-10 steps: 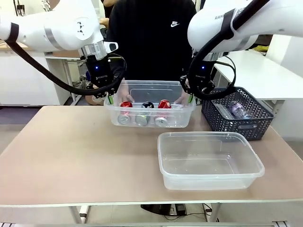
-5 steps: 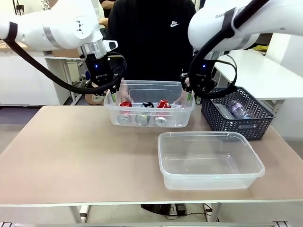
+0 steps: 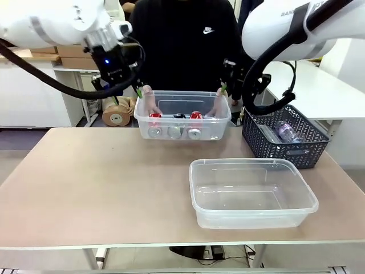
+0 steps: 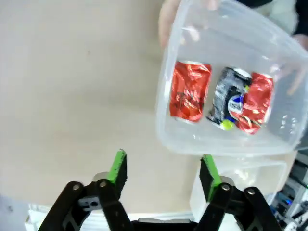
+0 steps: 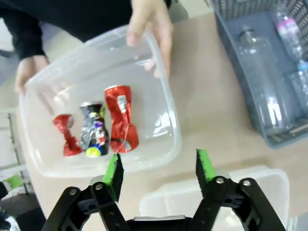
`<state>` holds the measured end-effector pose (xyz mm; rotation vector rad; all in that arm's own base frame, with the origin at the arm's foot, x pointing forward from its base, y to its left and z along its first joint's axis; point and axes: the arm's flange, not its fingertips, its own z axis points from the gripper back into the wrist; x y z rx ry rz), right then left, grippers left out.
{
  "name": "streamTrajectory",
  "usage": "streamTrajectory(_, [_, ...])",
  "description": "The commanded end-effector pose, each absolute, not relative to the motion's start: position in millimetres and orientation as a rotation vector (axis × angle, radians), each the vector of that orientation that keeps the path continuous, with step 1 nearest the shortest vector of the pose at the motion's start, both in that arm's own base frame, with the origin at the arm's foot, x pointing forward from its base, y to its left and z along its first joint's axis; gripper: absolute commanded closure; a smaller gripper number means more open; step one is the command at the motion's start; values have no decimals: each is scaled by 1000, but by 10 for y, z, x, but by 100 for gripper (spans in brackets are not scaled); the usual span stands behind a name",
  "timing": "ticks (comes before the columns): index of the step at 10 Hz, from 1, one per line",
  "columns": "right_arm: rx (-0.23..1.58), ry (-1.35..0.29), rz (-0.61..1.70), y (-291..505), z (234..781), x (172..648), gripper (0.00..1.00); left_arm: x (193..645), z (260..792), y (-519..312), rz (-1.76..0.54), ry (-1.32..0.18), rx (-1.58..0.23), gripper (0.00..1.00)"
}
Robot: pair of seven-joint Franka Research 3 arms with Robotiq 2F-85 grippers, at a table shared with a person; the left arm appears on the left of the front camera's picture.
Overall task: Sort the waste into each basket.
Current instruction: Release the Organizing box you were holding, then pick up the Organizing box on the right side of the table and lift it.
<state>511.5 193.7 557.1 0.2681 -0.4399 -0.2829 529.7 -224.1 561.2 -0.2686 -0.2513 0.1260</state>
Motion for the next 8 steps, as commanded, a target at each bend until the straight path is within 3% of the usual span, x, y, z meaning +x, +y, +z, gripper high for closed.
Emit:
streamTrajectory(1, [324, -510, -248, 1799, 5397, 4987, 0, 5147, 5456, -2122, 95, -364, -338, 0])
streamTrajectory(4, [274, -416, -295, 1823, 5337, 5035, 0, 5232, 5615, -2208, 119, -353, -321, 0])
streamTrajectory(5, [297, -501, -290, 1869, 5428, 5036, 0, 5232, 5615, -2208, 119, -353, -321, 0])
streamTrajectory(8, [297, -501, -290, 1869, 5428, 5036, 0, 5232, 5615, -2208, 119, -353, -321, 0])
